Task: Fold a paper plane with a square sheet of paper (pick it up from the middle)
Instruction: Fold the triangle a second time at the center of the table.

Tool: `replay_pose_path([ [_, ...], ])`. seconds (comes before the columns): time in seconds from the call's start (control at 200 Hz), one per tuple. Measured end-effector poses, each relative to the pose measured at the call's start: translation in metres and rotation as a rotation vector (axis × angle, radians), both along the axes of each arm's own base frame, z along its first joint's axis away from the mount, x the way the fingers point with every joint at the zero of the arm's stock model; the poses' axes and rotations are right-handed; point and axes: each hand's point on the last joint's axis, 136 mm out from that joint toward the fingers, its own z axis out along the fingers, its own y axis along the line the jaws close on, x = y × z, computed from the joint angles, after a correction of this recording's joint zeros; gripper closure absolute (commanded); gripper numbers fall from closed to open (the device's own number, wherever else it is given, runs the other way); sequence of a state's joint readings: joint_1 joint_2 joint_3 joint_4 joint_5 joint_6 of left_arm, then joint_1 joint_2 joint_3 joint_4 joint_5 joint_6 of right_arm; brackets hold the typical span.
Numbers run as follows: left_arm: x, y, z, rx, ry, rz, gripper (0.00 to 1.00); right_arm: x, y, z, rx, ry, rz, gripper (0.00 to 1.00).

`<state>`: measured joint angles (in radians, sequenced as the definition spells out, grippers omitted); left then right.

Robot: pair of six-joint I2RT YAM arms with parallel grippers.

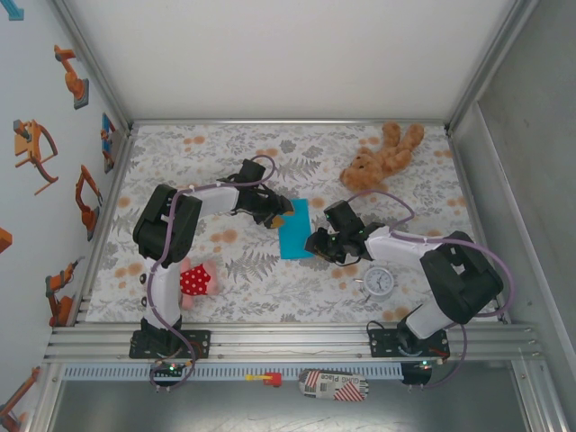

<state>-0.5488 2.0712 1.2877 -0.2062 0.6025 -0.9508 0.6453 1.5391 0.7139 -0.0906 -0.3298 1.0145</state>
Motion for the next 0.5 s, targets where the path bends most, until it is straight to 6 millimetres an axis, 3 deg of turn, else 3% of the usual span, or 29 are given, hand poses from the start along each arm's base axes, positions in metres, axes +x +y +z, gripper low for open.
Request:
replay_pose_path([
  [0.496,0.0,0.0,0.0,0.0,0.001,0.0,0.56,-0.003,-0.004,-0.016,-0.029,0.039,-0.011,0.67],
])
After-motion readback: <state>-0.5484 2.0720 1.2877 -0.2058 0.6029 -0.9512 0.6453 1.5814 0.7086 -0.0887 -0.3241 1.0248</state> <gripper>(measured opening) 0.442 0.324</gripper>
